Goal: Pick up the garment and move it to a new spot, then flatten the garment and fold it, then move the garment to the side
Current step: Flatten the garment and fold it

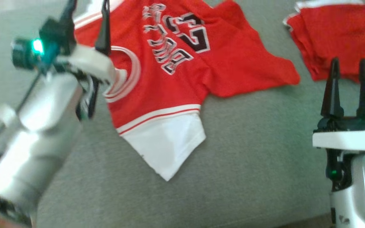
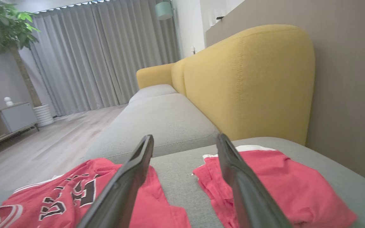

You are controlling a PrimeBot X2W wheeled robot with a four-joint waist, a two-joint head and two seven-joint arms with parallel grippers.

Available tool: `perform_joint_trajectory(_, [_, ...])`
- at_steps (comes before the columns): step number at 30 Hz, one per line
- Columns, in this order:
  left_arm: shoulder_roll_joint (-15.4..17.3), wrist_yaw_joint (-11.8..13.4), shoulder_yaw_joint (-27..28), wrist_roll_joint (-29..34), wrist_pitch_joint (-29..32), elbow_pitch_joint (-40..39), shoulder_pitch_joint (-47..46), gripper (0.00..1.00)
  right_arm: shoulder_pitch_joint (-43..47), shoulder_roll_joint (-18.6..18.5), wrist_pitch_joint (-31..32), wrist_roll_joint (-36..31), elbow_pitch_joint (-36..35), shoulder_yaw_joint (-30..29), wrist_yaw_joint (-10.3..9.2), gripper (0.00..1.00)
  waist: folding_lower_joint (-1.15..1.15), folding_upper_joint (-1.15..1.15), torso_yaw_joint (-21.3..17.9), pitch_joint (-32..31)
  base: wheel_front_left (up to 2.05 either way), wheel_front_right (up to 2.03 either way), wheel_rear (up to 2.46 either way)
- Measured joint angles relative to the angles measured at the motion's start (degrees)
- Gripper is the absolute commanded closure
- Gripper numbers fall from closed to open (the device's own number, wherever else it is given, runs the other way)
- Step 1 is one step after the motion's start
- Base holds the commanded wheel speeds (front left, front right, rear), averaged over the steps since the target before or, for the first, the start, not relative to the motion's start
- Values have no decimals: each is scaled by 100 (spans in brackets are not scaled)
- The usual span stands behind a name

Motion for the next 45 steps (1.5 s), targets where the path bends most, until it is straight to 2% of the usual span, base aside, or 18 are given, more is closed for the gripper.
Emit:
perform_joint_trajectory(4, [-3,243,631,100,-19,-940,1116,0,234,-1,0,-69,67,-75,0,0,0,0,361,-302,0,0,0])
perform_joint_trajectory(10, [-100,493,1282,472,-23,-1981,2759,0,508,-1,0,-112,97,-93,0,0,-1,0,718,-731,0,0,0])
perform_joint_trajectory(18, [-448,428,1845,895,-23,-2591,3923,0,758,-1,0,-109,146,-32,0,0,0,0,913,-1010,0,0,0])
perform_joint_trajectory(28, [-675,98,1900,1128,56,-2308,4125,0,764,-1,0,-101,200,35,0,0,1,0,883,-1205,0,0,0])
perform_joint_trajectory(34, [-751,-14,1706,918,639,-2003,4301,0,775,-1,0,-73,202,45,0,0,1,0,834,-1250,0,0,0])
perform_joint_trajectory(37, [-758,-178,1451,794,1228,-1907,4325,0,811,-1,0,-51,202,56,0,0,1,0,805,-1260,0,0,0])
perform_joint_trajectory(45, [-743,-333,1154,503,2216,-1937,4404,0,879,-1,0,3,232,91,0,0,1,0,700,-1255,0,0,0])
